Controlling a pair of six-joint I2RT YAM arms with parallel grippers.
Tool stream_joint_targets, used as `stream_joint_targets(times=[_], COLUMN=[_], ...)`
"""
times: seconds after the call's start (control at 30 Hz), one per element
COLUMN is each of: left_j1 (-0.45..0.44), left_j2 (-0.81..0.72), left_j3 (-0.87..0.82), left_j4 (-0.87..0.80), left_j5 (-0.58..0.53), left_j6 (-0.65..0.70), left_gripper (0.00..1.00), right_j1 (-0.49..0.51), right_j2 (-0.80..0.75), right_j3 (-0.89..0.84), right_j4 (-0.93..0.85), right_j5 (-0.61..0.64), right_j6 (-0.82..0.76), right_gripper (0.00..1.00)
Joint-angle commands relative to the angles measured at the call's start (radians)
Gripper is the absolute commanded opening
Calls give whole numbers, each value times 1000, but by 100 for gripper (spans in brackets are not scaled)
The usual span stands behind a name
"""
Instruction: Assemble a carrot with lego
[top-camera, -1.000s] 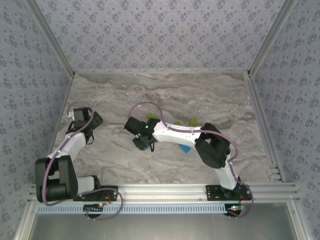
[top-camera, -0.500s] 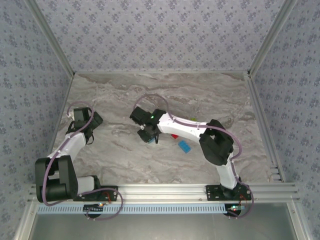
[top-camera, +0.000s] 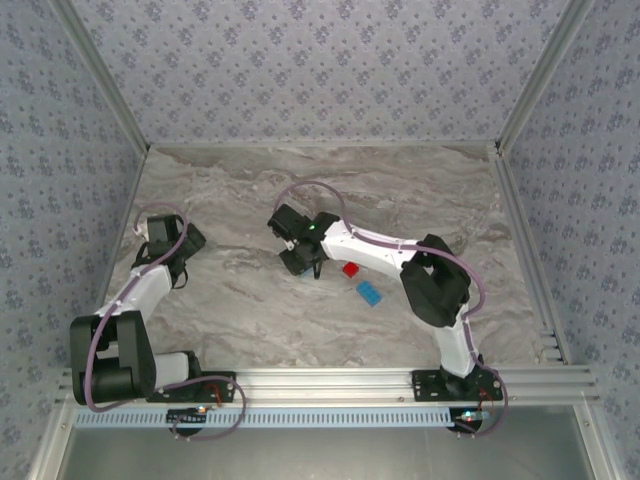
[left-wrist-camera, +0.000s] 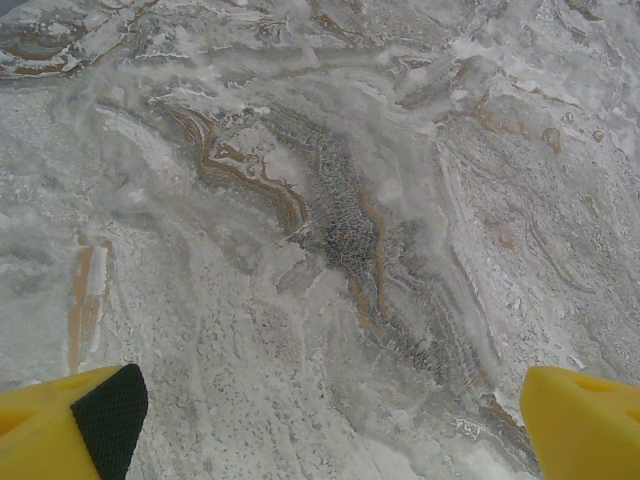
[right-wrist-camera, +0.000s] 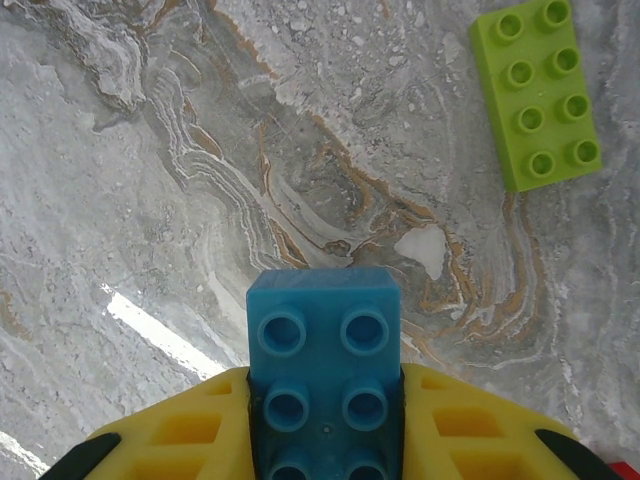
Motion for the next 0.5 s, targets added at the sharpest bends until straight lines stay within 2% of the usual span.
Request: stream_joint_targets(times=[0.0, 0.27, 0.47], left_j1=[4, 4, 5], left_j2=[2, 4, 3], left_j3=[40, 40, 39], left_j4=[9, 8, 6], left_j5=[3, 3, 3], left_j6=[-4, -4, -4], left_gripper=[97, 97, 97], right_j1=[-10, -14, -13], right_j2=[15, 35, 40], right_j3=[-15, -20, -24], right_j4=[12, 2, -7], right_j5=[-19, -24, -22], right_j6=[-11, -14, -16], right_gripper=[29, 30, 35])
